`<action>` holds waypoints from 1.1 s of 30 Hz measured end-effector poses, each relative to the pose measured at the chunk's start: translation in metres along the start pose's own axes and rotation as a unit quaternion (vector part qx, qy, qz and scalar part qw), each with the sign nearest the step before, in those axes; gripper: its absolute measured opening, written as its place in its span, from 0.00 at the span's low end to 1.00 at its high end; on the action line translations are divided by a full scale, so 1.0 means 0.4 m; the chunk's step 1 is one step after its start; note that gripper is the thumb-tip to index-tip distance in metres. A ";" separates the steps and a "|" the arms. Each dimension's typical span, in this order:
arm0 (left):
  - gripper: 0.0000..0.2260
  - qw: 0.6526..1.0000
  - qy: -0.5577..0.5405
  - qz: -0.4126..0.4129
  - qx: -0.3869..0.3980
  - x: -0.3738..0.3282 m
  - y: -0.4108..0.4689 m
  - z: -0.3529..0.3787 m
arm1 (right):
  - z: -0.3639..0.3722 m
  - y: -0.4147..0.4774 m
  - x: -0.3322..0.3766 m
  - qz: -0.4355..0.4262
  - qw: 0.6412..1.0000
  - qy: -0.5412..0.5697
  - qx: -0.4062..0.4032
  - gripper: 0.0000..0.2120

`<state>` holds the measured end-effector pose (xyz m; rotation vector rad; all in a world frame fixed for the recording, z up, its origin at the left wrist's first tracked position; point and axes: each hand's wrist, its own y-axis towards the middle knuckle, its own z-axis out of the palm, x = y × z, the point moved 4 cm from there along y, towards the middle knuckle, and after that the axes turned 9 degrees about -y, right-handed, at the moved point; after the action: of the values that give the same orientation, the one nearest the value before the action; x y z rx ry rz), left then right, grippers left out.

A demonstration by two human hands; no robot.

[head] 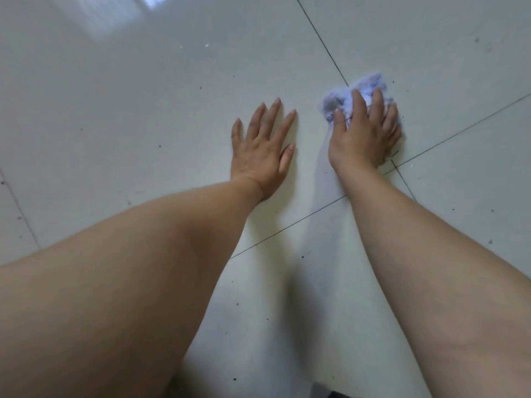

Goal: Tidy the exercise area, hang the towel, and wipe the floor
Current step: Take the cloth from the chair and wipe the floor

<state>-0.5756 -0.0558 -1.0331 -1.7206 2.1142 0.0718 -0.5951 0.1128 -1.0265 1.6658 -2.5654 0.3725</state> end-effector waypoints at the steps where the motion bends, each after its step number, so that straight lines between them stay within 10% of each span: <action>1: 0.25 1.000 -0.002 0.001 0.004 0.000 -0.001 0.001 | 0.002 -0.007 0.005 -0.021 1.000 0.001 -0.001 0.20; 6: 0.25 1.000 0.006 0.003 -0.001 0.005 0.001 0.004 | 0.031 -0.114 -0.013 -0.116 0.992 -0.005 -0.042 0.19; 16: 0.23 0.990 0.036 0.131 0.027 -0.043 -0.015 -0.006 | 0.036 -0.247 -0.158 -0.010 0.995 0.011 -0.100 0.19; 24: 0.27 0.994 0.044 0.076 0.064 -0.094 -0.060 0.053 | -0.010 -0.164 -0.245 0.104 0.993 0.033 -0.039 0.21; 33: 0.25 0.992 0.010 0.082 0.091 -0.084 -0.047 0.025 | 0.020 -0.278 -0.184 -0.055 0.998 0.022 -0.010 0.20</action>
<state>-0.5499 -0.0262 -1.0267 -1.4484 2.1980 -0.0888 -0.4629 0.1335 -1.0289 1.7611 -2.4261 0.3708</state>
